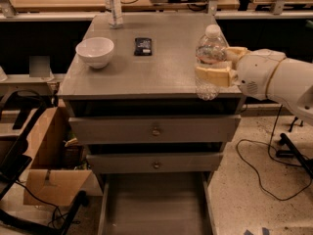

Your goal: Place water bottle into bottom drawer

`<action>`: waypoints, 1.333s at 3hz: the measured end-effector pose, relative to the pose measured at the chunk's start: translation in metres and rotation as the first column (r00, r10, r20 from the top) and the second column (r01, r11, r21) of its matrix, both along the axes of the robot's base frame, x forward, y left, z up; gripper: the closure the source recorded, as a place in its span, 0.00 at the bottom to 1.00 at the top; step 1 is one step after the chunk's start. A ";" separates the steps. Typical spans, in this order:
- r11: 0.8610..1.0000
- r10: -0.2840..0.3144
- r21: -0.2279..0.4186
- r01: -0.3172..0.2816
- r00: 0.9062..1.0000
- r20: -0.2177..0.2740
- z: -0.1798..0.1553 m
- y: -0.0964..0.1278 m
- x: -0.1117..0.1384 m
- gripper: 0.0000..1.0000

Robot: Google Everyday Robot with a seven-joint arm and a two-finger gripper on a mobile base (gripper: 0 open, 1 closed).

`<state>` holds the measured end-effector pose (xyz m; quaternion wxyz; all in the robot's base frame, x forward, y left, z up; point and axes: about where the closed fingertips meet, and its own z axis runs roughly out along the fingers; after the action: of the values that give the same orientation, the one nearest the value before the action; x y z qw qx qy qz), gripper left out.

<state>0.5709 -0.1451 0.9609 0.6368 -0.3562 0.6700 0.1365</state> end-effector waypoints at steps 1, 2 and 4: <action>0.999 0.035 0.039 -0.034 0.999 -0.035 -0.051 0.014 -0.009 1.00; 0.992 0.096 0.090 -0.090 0.994 -0.059 -0.117 0.032 -0.036 1.00; 0.979 0.176 0.111 -0.171 0.984 -0.039 -0.251 0.071 -0.086 1.00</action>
Offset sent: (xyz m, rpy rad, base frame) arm -0.0871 0.0512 -0.2129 0.1460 0.0732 0.1773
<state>0.4848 -0.0738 0.7096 0.6244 -0.3752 0.6432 0.2358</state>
